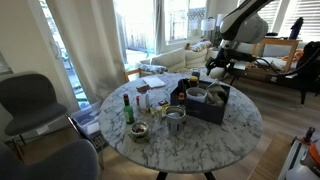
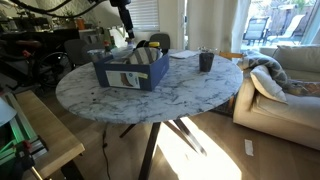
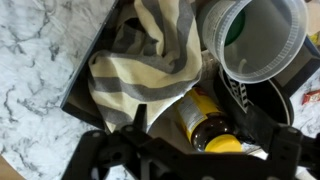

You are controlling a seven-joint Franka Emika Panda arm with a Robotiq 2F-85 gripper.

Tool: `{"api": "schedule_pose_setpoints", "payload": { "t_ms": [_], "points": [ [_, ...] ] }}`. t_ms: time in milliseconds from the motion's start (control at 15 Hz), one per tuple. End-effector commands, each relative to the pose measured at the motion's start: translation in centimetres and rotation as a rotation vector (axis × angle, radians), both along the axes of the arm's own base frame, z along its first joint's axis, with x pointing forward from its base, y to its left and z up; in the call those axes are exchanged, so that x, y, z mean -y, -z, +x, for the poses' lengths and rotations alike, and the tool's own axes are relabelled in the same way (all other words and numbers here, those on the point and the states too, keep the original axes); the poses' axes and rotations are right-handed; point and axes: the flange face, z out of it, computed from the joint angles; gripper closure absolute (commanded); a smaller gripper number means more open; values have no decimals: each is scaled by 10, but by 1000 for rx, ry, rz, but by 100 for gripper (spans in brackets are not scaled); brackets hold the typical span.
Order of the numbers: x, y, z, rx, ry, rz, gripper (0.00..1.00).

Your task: Remove the towel from the box and put it on the table

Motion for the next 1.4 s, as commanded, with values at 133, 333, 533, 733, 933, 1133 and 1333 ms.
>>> {"api": "schedule_pose_setpoints", "payload": {
  "t_ms": [133,333,533,733,933,1133,1333],
  "points": [
    [29,48,20,-16,176,159,0],
    [46,67,25,-46,240,188,9],
    [57,83,31,-73,265,202,42],
    [62,85,35,-84,262,201,65],
    [63,76,36,-92,246,193,89],
    [60,63,33,-100,213,196,100],
    [52,37,27,-80,157,196,99]
  ]
}}
